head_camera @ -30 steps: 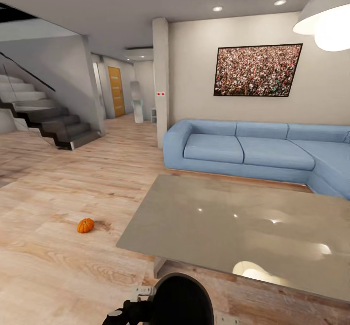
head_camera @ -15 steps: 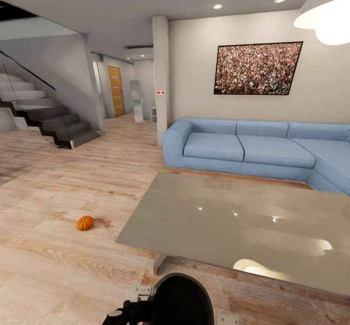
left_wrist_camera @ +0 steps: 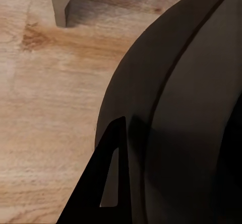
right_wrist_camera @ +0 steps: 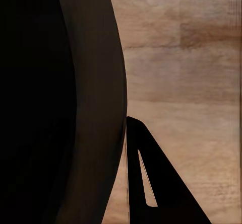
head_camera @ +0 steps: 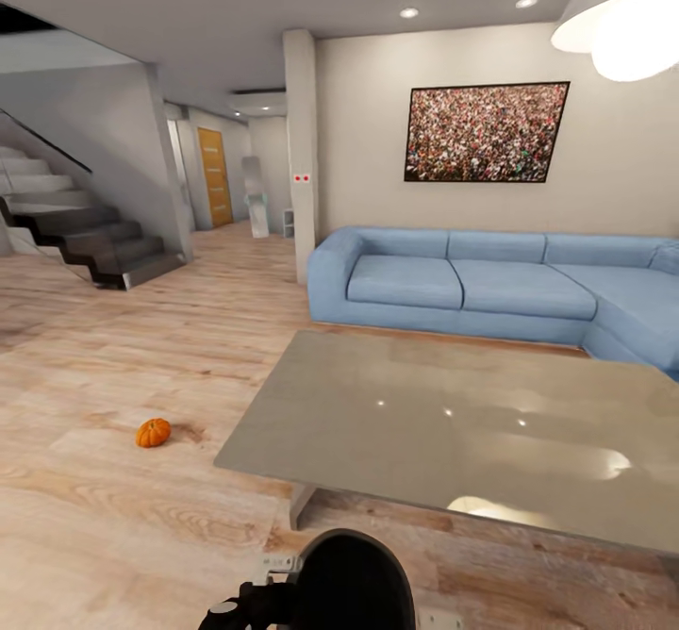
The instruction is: Place each of the two pumpkins and all three candles from the living room inside a cabinet in the living room (use any cabinet), then make sure every cabinet is closed, and position the cauldron so it is next to a table in the living room.
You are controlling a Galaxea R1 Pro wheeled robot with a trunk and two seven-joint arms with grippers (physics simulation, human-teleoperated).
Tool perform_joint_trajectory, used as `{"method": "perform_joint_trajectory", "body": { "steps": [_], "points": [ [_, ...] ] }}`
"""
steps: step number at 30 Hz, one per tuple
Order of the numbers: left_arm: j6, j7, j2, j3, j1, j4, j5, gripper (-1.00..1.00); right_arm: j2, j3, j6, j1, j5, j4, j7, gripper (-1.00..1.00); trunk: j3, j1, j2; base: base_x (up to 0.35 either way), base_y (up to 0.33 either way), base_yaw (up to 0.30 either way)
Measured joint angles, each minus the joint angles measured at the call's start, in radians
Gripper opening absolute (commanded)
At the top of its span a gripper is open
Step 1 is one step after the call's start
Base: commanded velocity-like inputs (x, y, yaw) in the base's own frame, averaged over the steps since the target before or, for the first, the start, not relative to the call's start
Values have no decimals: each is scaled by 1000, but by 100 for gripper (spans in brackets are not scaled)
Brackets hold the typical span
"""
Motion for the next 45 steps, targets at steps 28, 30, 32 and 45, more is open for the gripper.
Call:
{"method": "perform_joint_trajectory", "body": {
  "steps": [28, 30, 32, 45],
  "points": [
    [0, 0, 0, 0, 0, 1, -1, -100, 0, -1, -2, 0, 0, 3, 1, -100, -78, 107, -196, 0, 0, -98],
    [0, 0, 0, -1, 0, 1, 0, -100, 0, -1, -2, 0, 0, 3, 2, -100, -84, 115, -210, 0, 0, -160],
    [0, 0, 0, -1, 0, 1, -1, -100, 0, -2, -3, 0, 0, 4, 2, -100, -90, 123, -224, 0, 0, -52],
    [0, 0, 0, 0, 0, 1, -1, -100, 0, -1, -2, 0, 0, 3, 2, -100, -131, 173, -315, 0, 0, -5]
  ]
}}
